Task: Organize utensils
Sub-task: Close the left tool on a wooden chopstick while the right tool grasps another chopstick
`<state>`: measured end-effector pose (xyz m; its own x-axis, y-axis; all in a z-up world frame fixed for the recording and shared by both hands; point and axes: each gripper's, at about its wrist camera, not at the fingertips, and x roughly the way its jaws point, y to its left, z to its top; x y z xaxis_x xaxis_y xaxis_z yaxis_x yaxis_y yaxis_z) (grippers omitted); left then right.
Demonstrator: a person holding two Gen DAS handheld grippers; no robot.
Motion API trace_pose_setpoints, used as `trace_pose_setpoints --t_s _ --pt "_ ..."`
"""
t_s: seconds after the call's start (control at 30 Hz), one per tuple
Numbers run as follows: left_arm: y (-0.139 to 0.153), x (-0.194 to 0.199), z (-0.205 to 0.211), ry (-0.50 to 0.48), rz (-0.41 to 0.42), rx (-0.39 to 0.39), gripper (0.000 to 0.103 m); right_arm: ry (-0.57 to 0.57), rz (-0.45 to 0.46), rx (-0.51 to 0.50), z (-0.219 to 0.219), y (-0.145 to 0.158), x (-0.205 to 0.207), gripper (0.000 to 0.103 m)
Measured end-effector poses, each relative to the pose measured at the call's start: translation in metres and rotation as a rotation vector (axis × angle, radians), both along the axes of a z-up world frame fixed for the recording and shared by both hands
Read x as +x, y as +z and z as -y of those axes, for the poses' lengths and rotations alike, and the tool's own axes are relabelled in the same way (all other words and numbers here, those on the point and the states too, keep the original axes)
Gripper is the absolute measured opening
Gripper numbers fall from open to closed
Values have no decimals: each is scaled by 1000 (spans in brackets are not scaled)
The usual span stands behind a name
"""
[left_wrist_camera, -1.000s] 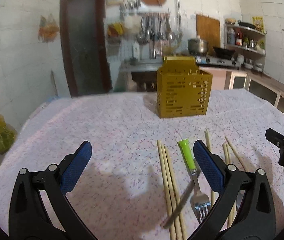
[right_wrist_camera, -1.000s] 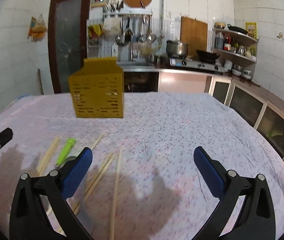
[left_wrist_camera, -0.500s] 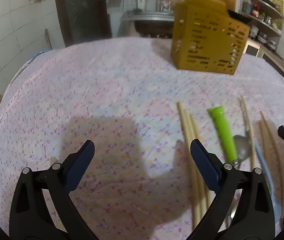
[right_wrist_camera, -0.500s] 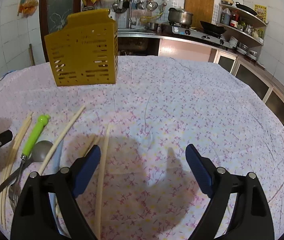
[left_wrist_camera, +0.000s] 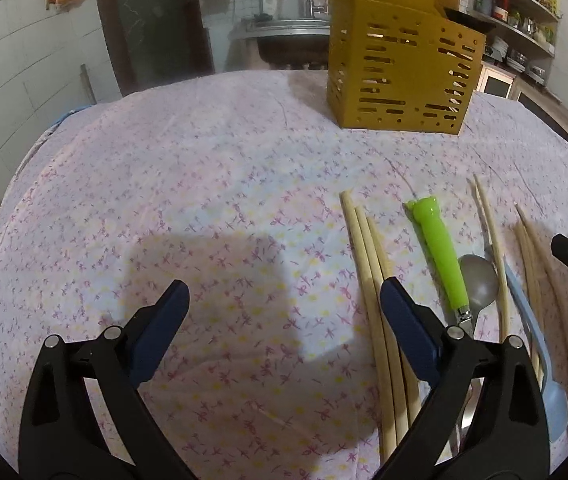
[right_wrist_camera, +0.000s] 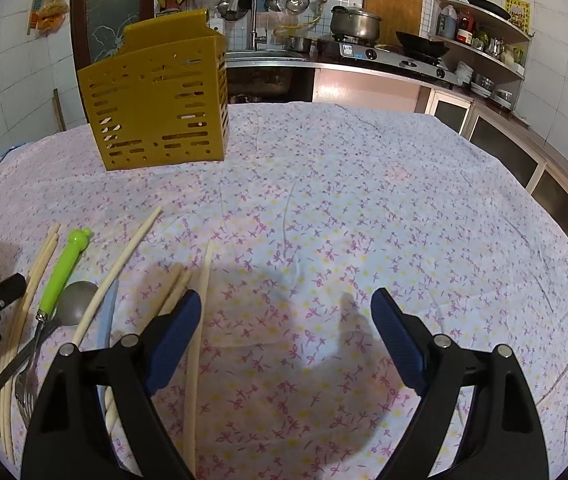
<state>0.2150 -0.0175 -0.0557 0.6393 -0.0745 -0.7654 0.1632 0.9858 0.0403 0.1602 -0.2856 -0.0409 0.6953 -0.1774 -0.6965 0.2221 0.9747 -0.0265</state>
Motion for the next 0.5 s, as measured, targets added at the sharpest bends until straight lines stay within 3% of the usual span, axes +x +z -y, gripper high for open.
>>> trace_pose_setpoints --t_s 0.37,0.5 --pt "-5 5 3 -1 -43 19 93 12 -27 6 -3 -3 1 85" --pt "-4 9 11 -22 -55 14 84 37 -44 6 -10 -5 3 75"
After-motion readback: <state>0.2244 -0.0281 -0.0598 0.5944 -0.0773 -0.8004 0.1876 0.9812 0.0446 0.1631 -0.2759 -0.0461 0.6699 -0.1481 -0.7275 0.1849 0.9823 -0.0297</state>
